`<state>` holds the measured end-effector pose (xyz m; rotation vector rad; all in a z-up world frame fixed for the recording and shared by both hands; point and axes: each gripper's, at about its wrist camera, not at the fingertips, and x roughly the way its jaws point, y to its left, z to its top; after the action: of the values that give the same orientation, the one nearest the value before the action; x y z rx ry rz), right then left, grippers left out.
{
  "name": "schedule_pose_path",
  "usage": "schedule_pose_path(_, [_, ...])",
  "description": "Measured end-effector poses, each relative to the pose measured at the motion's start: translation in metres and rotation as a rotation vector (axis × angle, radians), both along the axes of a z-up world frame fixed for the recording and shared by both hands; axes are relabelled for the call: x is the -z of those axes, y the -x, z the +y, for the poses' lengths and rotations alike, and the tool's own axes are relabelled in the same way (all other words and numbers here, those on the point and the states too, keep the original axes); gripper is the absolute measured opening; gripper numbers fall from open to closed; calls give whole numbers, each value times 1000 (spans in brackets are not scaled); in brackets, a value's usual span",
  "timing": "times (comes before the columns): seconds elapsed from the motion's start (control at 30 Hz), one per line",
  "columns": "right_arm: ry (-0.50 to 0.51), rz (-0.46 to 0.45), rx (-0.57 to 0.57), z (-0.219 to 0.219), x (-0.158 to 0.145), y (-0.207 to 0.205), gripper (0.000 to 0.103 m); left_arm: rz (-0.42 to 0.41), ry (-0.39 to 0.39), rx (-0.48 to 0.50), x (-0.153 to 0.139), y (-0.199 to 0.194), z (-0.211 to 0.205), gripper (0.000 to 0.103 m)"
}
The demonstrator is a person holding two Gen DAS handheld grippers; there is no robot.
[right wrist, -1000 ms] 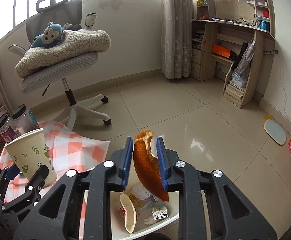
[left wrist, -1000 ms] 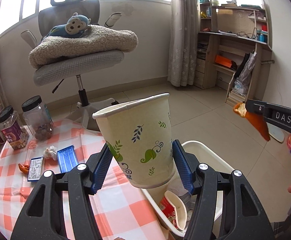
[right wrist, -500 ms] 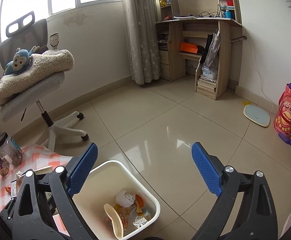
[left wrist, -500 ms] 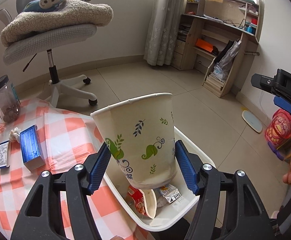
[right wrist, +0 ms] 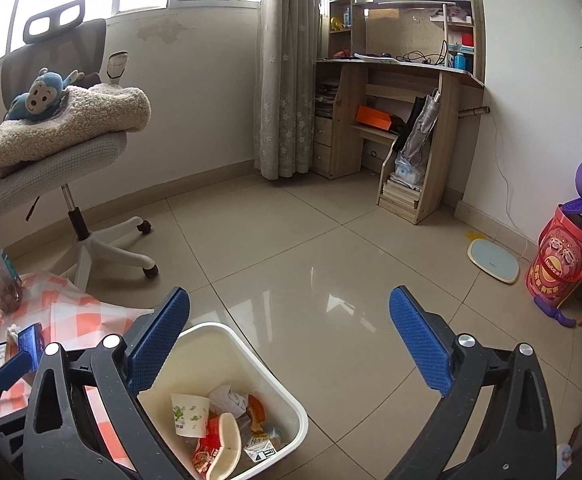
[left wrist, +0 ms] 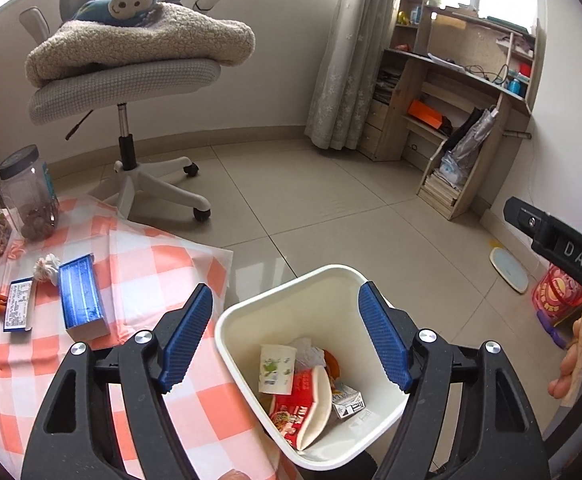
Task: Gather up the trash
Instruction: 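Move both tools back over the table toward the label card and blue box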
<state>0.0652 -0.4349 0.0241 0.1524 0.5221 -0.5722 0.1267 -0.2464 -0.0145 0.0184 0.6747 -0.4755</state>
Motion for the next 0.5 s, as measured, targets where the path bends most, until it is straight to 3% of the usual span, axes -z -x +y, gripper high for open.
schedule_pose_path(0.27, [37, 1, -71, 39, -5, -18, 96, -70, -3, -143, -18, -7, 42, 79])
schedule_pose_path(0.5, [54, 11, -156, 84, -7, -37, 96, -60, -5, -241, -23, -23, 85, 84])
